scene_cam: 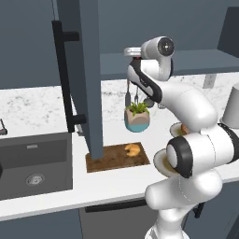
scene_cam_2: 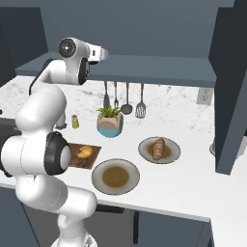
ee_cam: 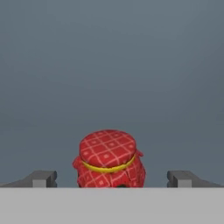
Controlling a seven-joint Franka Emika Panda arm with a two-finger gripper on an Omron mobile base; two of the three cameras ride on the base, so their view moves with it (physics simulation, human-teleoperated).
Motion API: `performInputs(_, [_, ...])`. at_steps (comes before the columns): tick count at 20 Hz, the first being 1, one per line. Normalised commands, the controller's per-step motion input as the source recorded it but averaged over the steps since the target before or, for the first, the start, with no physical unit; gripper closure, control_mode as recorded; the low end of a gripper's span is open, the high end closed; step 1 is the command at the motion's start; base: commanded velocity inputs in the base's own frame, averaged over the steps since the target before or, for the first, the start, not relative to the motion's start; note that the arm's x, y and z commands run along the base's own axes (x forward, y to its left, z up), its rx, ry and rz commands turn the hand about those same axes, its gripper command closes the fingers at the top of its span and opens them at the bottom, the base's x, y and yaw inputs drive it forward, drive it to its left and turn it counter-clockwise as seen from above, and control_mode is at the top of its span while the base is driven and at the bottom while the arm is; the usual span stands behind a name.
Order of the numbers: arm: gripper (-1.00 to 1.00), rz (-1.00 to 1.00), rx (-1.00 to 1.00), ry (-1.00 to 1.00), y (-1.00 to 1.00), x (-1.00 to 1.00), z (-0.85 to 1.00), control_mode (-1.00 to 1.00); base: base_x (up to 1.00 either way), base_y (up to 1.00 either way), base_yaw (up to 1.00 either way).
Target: From the different types of pastries on the counter, select a croissant and place it on the cutting board. Then retrieve a jar of jam from the cabinet and place it alongside the croissant on the cutting board.
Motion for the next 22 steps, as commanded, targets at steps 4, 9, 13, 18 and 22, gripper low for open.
performInputs(4, [-1.00, 0.00, 0.00, 0.00, 0.06, 0.04, 0.00, -1.00, 0.00, 0.00, 0.00])
performInputs(9, [-1.00, 0.00, 0.00, 0.00, 0.00, 0.24, 0.00, -1.00, 0.00, 0.00, 0.00])
performInputs(13, [-1.00, 0.00, 0.00, 0.00, 0.00, 0.18, -0.02, -1.00, 0.00, 0.00, 0.00])
performInputs(18, [1.00, 0.00, 0.00, 0.00, 0.00, 0.04, -0.24, -1.00, 0.00, 0.00, 0.00])
performInputs(22, [1.00, 0.00, 0.00, 0.00, 0.00, 0.00, -0.14, -1.00, 0.00, 0.00, 0.00])
